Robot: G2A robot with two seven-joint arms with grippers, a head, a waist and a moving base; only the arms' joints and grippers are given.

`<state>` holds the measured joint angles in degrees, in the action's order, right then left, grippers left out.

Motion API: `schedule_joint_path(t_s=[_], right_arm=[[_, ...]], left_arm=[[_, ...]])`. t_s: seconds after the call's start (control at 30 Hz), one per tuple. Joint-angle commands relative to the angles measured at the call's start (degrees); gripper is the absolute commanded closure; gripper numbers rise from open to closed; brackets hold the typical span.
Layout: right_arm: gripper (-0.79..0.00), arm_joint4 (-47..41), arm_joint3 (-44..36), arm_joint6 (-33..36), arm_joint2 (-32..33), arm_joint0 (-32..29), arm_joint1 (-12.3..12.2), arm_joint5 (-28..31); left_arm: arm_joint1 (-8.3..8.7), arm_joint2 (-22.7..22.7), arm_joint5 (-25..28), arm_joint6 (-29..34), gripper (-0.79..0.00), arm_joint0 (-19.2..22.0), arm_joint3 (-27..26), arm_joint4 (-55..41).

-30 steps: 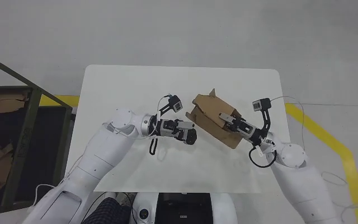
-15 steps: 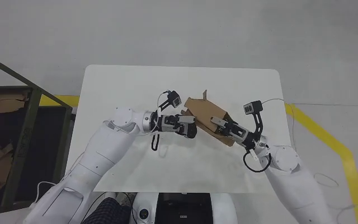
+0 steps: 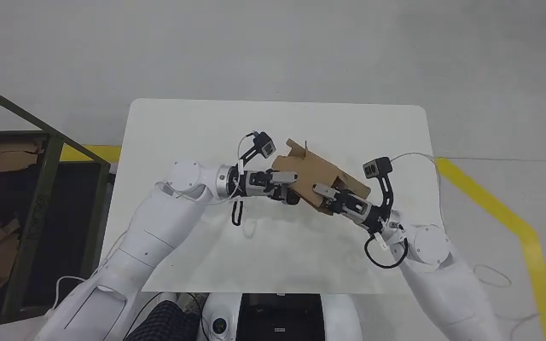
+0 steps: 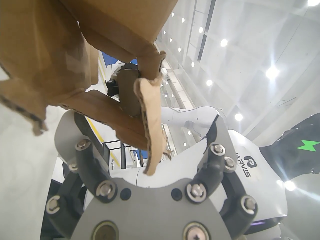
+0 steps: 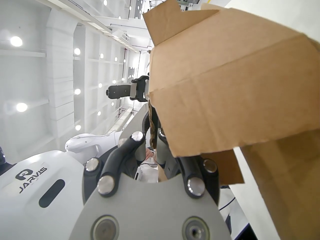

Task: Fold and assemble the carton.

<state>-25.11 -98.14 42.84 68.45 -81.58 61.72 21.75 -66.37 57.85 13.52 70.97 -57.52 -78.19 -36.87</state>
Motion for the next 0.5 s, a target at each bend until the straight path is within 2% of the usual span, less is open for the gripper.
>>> schedule_joint_path(t_s=[0.0, 0.47], right_arm=[[0.000, 0.31, -0.30, -0.16, -0.17, -0.12, 0.05, -0.11], [0.000, 1.26, 1.53, -1.55, 1.61, 0.97, 0.16, -0.25]], left_arm=[[0.05, 0.30, 0.00, -0.08, -0.785, -0.14, -0.14, 0.06], [0.46, 2.17, -0.42, 0.26, -0.785, -1.27, -0.89, 0.30]])
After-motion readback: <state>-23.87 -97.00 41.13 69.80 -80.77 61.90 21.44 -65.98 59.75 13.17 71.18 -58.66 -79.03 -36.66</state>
